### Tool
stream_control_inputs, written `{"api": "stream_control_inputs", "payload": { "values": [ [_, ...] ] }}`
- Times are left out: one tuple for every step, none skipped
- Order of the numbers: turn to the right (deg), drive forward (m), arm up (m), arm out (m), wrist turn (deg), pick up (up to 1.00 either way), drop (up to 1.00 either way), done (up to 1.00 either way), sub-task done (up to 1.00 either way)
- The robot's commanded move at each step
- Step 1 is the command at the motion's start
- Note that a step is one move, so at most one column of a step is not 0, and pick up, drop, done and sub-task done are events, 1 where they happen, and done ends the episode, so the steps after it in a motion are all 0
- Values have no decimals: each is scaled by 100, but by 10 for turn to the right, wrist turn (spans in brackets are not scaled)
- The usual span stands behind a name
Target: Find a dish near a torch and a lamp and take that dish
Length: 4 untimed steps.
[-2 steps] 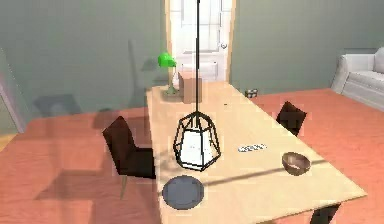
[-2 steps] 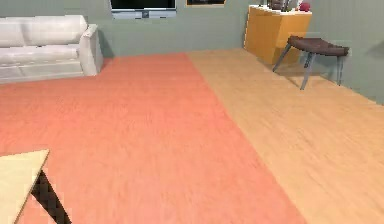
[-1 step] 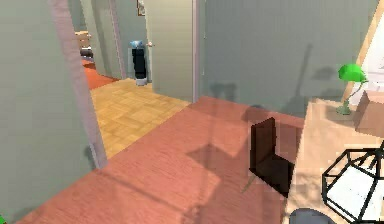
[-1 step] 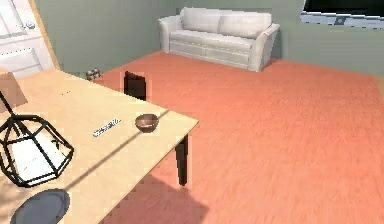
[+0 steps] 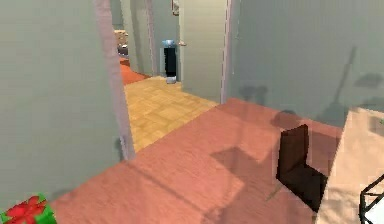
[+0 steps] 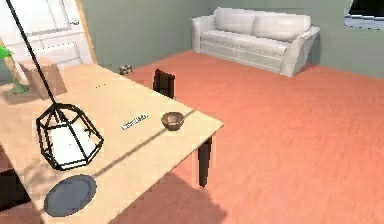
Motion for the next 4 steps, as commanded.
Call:
{"api": "stream_control_inputs", "payload": {
  "values": [
    [450,0,0,0,0,0,0,0,0],
    [450,0,0,0,0,0,0,0,0],
    [360,0,0,0,0,0,0,0,0],
    [0,90,0,0,0,0,0,0,0]
  ]
}}
